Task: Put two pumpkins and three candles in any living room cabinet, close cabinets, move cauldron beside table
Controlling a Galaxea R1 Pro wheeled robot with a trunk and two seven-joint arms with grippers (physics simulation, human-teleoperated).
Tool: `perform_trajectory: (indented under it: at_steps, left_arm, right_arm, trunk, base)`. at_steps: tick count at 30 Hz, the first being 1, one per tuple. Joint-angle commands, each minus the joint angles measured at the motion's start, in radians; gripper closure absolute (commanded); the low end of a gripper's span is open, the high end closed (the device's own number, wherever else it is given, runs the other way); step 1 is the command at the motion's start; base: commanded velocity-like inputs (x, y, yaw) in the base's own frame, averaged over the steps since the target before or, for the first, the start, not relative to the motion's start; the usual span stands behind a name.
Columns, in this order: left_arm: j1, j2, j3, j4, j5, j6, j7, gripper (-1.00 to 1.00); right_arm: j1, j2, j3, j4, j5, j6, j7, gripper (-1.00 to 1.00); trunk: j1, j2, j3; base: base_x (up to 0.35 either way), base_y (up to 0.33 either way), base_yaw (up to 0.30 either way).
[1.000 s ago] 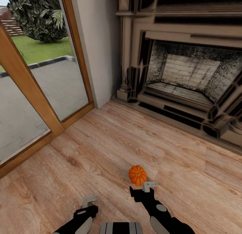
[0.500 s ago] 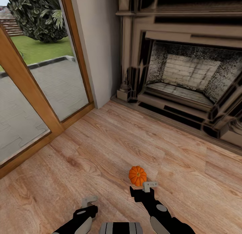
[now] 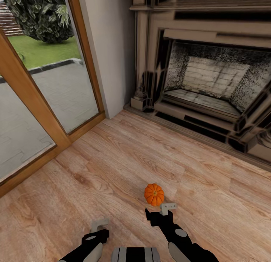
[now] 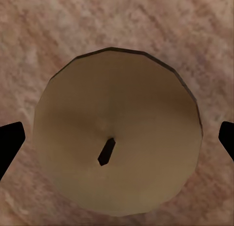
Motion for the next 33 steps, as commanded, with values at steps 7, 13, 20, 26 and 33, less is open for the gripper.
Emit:
perform_trajectory:
  at_steps: [7, 13, 20, 26, 33]
  left_arm:
    - [-0.001, 0.0, -0.008, -0.002, 0.004, 0.001, 0.008, -1.0]
    - [-0.001, -0.001, -0.009, -0.002, 0.004, 0.001, 0.008, -1.0]
    - [-0.001, -0.001, -0.008, -0.002, 0.004, 0.0, 0.008, -1.0]
    - [-0.001, 0.0, -0.008, -0.002, 0.004, 0.0, 0.008, -1.0]
    - [-0.001, 0.001, -0.008, -0.002, 0.004, 0.0, 0.008, -1.0]
  right_arm:
    - [-0.001, -0.001, 0.003, -0.002, -0.004, 0.003, -0.008, -1.0]
    - [-0.001, -0.001, 0.003, -0.002, -0.004, 0.003, -0.008, -1.0]
    - [-0.001, -0.001, 0.003, -0.002, -0.004, 0.003, -0.008, -1.0]
    - [-0.001, -0.001, 0.003, -0.002, -0.004, 0.003, -0.008, -1.0]
    - [-0.001, -0.001, 0.003, -0.002, -0.004, 0.003, -0.008, -1.0]
  trunk:
    - [0.001, -0.001, -0.009]
    - [0.002, -0.001, -0.016]
    - [0.003, -0.002, -0.028]
    - [0.003, -0.002, -0.028]
    - [0.003, -0.002, -0.028]
  base:
    - [0.0, 0.0, 0.0]
    - [0.0, 0.0, 0.0]
    - [0.0, 0.0, 0.0]
    - [0.0, 0.0, 0.0]
    - [0.0, 0.0, 0.0]
